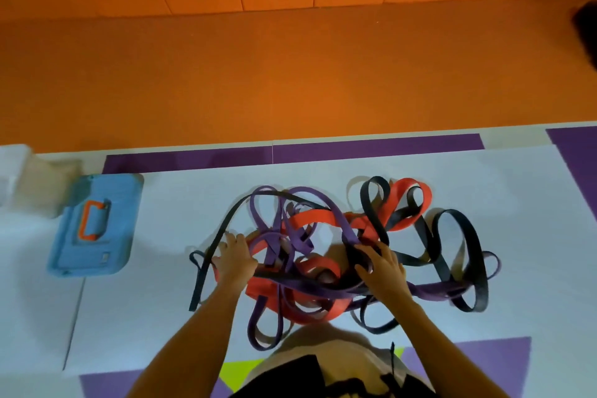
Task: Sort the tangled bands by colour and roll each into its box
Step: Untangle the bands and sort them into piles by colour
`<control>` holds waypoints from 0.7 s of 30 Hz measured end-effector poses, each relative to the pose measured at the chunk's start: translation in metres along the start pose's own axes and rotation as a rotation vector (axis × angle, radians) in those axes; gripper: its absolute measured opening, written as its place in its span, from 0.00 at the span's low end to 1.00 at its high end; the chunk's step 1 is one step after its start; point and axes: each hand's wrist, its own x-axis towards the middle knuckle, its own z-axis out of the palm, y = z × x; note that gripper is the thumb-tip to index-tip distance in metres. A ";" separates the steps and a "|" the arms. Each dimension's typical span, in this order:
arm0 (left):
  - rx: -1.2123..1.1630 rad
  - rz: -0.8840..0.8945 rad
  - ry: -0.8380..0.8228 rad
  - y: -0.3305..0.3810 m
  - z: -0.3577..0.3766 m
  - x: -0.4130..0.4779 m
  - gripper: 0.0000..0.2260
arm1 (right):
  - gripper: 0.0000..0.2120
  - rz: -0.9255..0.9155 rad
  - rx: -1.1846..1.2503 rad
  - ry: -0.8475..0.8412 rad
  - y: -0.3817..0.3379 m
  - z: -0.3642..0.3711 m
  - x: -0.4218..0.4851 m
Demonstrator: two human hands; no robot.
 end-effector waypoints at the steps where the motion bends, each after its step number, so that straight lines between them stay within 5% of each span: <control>1: 0.041 -0.001 0.010 -0.002 -0.001 0.001 0.24 | 0.25 -0.006 -0.004 0.000 -0.002 0.001 0.001; 5: 0.052 0.043 -0.004 -0.002 -0.011 0.004 0.13 | 0.25 -0.009 -0.028 0.056 -0.014 0.000 0.007; 8: -0.192 0.083 0.052 -0.011 -0.024 -0.005 0.07 | 0.30 -0.056 -0.018 0.127 -0.030 -0.003 0.011; 12: -0.474 0.196 0.199 -0.025 -0.040 -0.026 0.15 | 0.31 -0.246 -0.035 0.181 -0.060 0.000 0.015; 15: -0.527 0.317 0.095 -0.023 -0.046 -0.043 0.19 | 0.24 -0.398 0.109 0.186 -0.094 0.001 0.022; 21: -0.340 0.323 0.085 -0.035 -0.025 -0.050 0.11 | 0.26 -0.325 0.239 -0.305 -0.170 0.000 0.037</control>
